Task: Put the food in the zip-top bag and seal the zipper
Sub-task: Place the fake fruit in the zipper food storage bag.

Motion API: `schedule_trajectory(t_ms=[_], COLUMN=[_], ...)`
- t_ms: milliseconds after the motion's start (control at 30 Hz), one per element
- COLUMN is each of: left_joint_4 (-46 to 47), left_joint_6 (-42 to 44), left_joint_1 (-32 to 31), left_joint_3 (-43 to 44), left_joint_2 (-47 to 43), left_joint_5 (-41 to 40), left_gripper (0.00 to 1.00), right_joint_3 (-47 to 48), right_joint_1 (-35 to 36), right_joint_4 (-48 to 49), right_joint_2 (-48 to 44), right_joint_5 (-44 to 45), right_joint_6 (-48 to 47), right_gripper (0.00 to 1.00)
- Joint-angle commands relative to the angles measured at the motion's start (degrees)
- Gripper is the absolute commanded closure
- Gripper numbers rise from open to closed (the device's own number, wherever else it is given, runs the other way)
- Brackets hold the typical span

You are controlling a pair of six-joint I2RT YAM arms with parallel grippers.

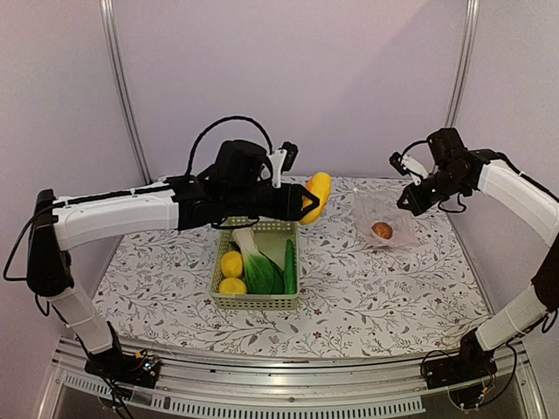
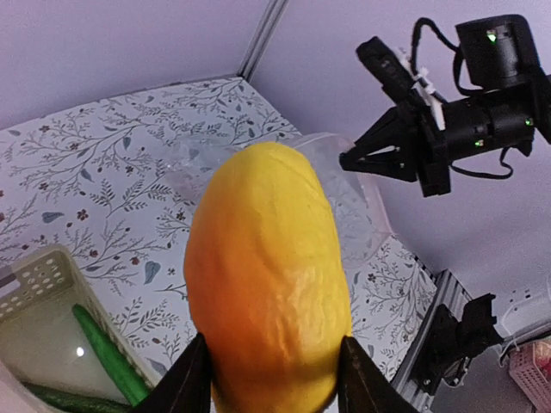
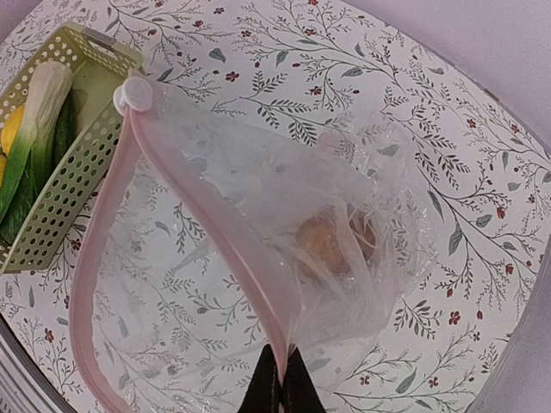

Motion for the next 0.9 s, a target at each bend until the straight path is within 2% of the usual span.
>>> schedule_trajectory(t_ms=[0, 233, 367, 533, 867], left_joint_4=[18.31, 32.57, 34.18, 35.75, 32.95], left_joint_6=[5.52, 10.21, 12.91, 14.65, 17.50], left_joint_1=[-5.20, -7.03, -7.11, -7.28, -7.31], left_joint_3=[-1.26, 3.78, 8.68, 10.79, 11.33], left_joint_2=[0.42, 8.20, 14.07, 17.77, 21.68], left_joint_5=[4.82, 4.97, 6.23, 3.94, -5.31], left_gripper=[0.67, 0.69, 0.69, 0.68, 0.33], right_joint_3=[1.02, 5.13, 6.78, 8.62, 9.53], right_joint_1=[1.60, 1.82, 1.82, 1.85, 1.83], right_joint_4=[0.49, -3.96, -6.53, -9.01, -10.73], right_joint_2=[1.61, 1.84, 1.38, 0.38, 0.40], right_joint_5=[-1.67, -8.04, -11.09, -13.92, -19.65], right_joint_6=[0.49, 1.21, 1.44, 1.77, 2.24], right_gripper=[1.00, 1.00, 1.00, 1.00, 1.00])
